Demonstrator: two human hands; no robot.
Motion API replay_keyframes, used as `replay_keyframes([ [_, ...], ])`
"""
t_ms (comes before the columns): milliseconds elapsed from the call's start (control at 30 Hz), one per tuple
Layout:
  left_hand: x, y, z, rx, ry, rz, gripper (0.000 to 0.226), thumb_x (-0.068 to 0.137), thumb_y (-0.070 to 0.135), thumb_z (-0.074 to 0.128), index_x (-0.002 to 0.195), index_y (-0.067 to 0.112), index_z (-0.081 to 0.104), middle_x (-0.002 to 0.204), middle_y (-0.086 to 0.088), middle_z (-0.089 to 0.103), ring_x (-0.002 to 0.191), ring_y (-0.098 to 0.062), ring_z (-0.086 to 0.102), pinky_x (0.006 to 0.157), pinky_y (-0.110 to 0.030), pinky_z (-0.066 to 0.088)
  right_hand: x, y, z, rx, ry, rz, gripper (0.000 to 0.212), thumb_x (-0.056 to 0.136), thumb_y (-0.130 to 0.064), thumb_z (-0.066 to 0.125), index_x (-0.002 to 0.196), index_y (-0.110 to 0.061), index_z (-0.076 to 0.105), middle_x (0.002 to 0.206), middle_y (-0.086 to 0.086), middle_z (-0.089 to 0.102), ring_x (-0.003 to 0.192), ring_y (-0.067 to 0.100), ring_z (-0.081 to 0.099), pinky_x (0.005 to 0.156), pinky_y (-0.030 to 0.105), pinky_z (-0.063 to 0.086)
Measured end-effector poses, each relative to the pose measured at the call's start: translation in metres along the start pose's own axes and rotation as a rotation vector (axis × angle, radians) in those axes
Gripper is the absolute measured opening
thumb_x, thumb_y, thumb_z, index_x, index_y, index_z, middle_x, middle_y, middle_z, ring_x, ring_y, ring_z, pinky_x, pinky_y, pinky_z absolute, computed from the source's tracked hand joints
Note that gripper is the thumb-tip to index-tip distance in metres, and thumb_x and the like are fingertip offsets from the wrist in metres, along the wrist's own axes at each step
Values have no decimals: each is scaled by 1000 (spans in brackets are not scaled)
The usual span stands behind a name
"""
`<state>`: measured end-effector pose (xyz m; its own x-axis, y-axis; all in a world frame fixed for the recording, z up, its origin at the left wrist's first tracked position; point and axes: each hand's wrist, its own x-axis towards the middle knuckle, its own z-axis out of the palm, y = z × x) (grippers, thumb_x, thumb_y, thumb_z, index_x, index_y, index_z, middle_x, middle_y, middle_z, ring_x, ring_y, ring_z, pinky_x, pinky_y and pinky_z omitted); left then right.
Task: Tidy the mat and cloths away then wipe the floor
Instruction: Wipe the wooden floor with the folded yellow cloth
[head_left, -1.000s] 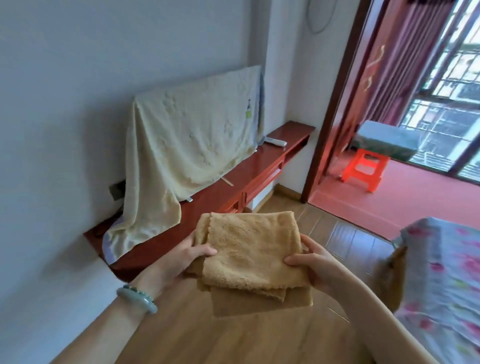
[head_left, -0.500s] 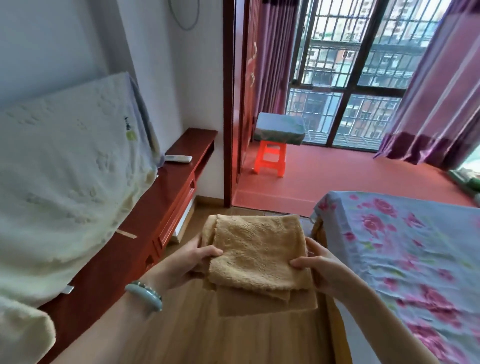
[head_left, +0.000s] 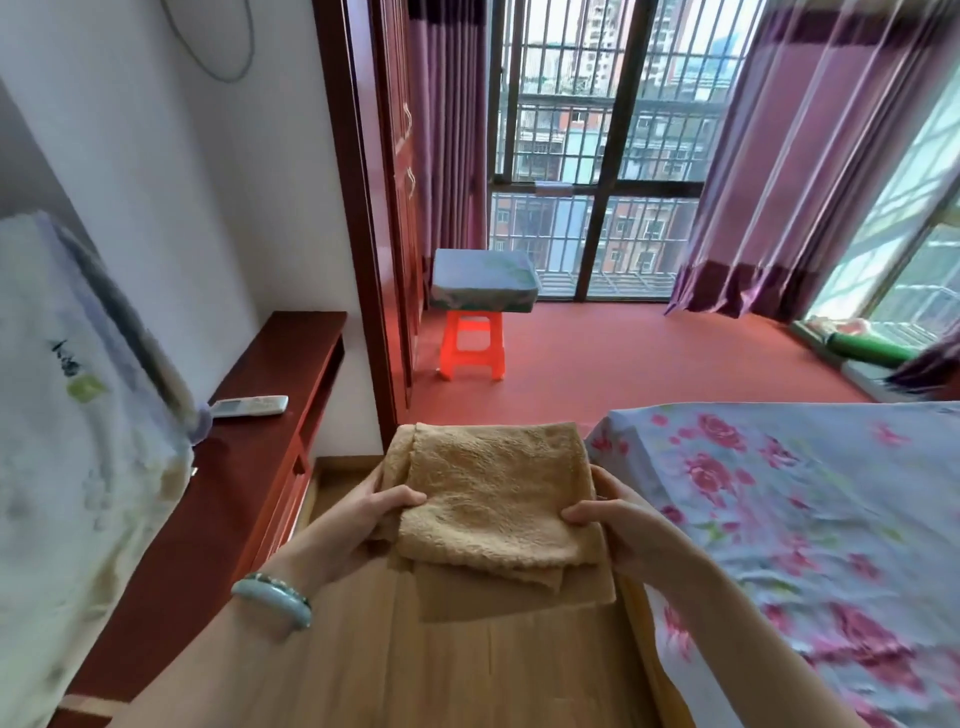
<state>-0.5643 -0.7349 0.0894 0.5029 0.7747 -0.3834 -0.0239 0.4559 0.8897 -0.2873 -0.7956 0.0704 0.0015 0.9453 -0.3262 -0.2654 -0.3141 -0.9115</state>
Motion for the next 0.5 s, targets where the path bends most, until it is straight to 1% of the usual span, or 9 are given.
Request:
replay_keyframes([
  [67, 35, 11, -8, 6, 5, -6, 71, 59, 17, 76, 125, 20, 50, 76, -3, 72, 63, -14, 67, 56, -24, 52, 30, -12, -9, 36, -2, -7, 69, 53, 3, 67, 119, -12, 55, 111, 19, 63, 94, 29, 64, 80, 39, 54],
  [100, 54, 17, -12, -1, 16, -7, 77, 53, 22, 78, 125, 22, 51, 87, -5, 73, 76, -19, 67, 64, -29, 53, 48, -19, -14, 44, 0, -10, 70, 53, 3, 68, 121, -11, 54, 113, 20, 63, 95, 29, 64, 80, 39, 54],
  [133, 74, 23, -17, -12, 28, 0, 79, 50, 23, 79, 125, 25, 52, 94, -8, 71, 83, -24, 63, 68, -34, 52, 66, -25, -21, 48, -2, -14, 70, 54, 3, 68, 121, -10, 54, 112, 19, 63, 95, 29, 64, 80, 38, 55],
  [167, 94, 30, -21, -22, 24, 9, 78, 52, 22, 81, 124, 28, 54, 98, -11, 68, 85, -28, 58, 69, -37, 48, 85, -31, -27, 46, -6, -20, 70, 54, 4, 68, 122, -9, 54, 110, 19, 64, 93, 28, 65, 79, 37, 55],
  [233, 132, 48, -22, -24, 1, 17, 72, 58, 19, 83, 124, 31, 56, 100, -13, 59, 80, -26, 52, 62, -37, 43, 123, -47, -39, 53, -13, -23, 67, 55, 6, 66, 120, -8, 55, 103, 17, 66, 89, 27, 66, 75, 36, 56],
  [333, 190, 79, -21, -73, 19, 26, 67, 63, 5, 73, 125, 19, 51, 75, -11, 67, 57, -19, 62, 46, -29, 50, 178, -80, -57, 71, -39, -20, 59, 60, 12, 64, 115, -10, 57, 92, 14, 70, 83, 26, 67, 71, 35, 56],
  [367, 208, 89, -21, -75, 15, 25, 65, 65, 6, 69, 127, 14, 49, 69, -8, 68, 53, -18, 63, 45, -27, 50, 196, -92, -63, 73, -54, -22, 59, 61, 13, 63, 115, -10, 57, 90, 13, 70, 81, 26, 67, 69, 34, 57],
  [433, 243, 111, -14, -71, 15, 36, 57, 73, 6, 65, 127, 6, 46, 57, -5, 64, 43, -14, 58, 41, -22, 48, 231, -115, -77, 73, -71, -25, 63, 56, 10, 63, 117, -8, 56, 91, 14, 70, 79, 25, 68, 64, 32, 58],
  [500, 278, 131, -13, -65, 28, 58, 49, 80, 3, 63, 126, 7, 46, 52, -3, 60, 39, -10, 54, 38, -20, 44, 266, -137, -90, 69, -79, -23, 67, 54, 7, 64, 119, -8, 56, 94, 15, 69, 80, 26, 68, 62, 31, 56],
])
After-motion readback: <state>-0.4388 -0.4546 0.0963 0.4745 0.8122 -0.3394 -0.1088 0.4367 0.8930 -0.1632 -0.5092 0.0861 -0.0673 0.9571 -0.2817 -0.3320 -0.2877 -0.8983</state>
